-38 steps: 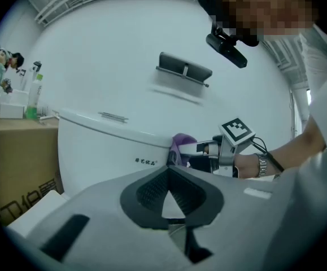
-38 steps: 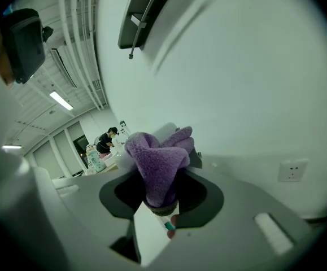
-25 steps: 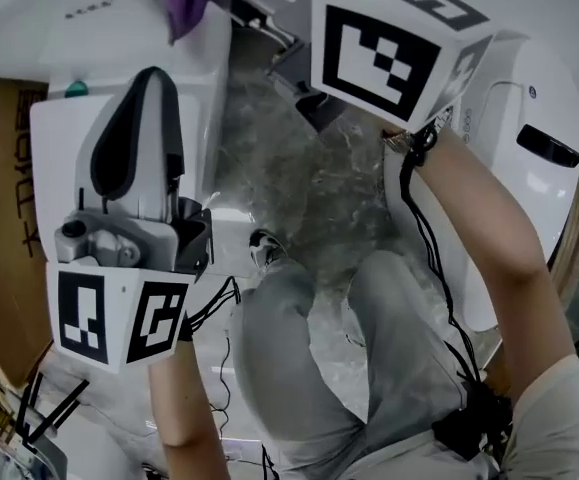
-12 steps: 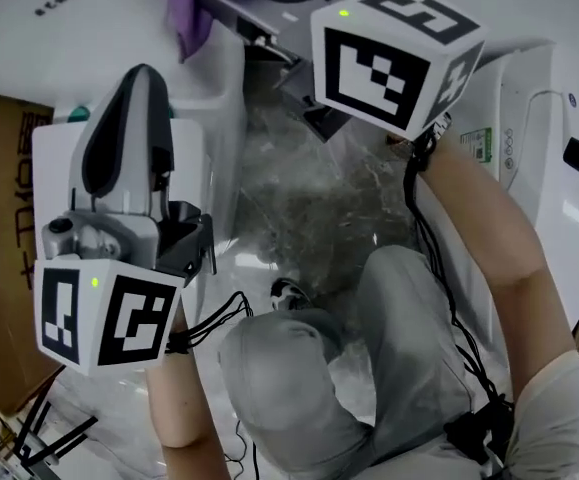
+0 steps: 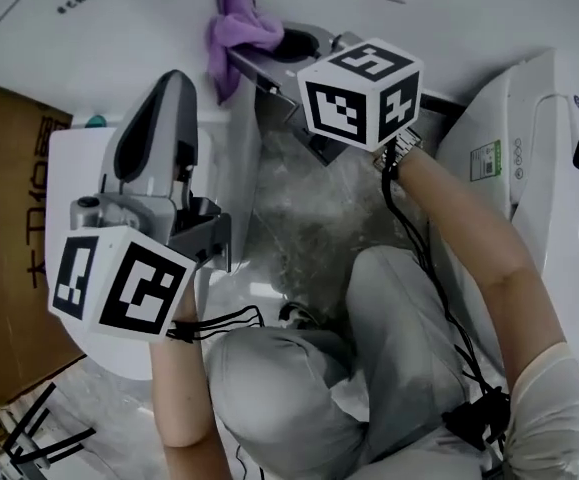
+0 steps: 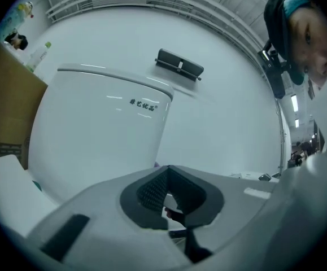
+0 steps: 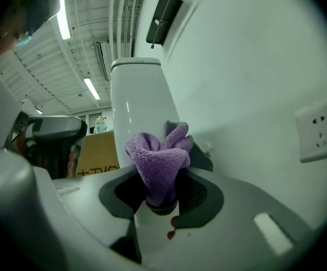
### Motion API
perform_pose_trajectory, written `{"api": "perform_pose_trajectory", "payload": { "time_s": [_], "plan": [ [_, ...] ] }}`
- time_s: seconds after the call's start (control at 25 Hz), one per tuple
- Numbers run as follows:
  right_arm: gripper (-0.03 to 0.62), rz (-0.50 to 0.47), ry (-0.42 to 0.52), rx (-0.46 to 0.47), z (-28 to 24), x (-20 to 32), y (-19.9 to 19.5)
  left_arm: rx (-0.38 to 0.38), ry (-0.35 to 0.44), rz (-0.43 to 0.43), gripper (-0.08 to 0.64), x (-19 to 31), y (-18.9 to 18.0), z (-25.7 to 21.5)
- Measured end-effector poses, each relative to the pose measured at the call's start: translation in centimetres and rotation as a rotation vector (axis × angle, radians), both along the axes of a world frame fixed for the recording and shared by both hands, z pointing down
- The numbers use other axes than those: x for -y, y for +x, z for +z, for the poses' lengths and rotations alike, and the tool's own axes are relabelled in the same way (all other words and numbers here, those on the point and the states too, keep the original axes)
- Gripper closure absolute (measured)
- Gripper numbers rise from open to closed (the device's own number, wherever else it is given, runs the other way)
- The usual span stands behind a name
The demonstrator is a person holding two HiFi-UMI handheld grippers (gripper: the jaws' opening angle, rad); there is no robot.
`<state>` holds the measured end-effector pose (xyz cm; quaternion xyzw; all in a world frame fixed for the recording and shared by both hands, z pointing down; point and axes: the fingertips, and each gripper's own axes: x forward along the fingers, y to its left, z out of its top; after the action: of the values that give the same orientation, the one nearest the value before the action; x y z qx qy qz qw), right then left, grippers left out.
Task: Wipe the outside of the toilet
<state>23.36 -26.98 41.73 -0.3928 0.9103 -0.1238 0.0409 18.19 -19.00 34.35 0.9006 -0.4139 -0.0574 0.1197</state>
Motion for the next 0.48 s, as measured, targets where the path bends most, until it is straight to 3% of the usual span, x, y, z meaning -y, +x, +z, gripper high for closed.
{"api": "perform_pose_trajectory", "payload": {
  "time_s": [0.2,0.4,0.48],
  "plan": [
    [0.457,0.003,-0.045,-0.016,2.7,-0.3,0.0,0.055,-0.009,-0.033,0.554,-0.2,0.1,0.8],
    [0.457,0.004,-0.095,-0.045,5.7,-0.5,0.0,-0.027,-0.087,-0.107,0.554,0.9,-0.3,1.2],
    [0.457,0.005,-0.106,-0.052,6.6,-0.4,-0.1,-0.019,-0.094,-0.144,0.554,0.9,-0.4,0.9]
  ]
}}
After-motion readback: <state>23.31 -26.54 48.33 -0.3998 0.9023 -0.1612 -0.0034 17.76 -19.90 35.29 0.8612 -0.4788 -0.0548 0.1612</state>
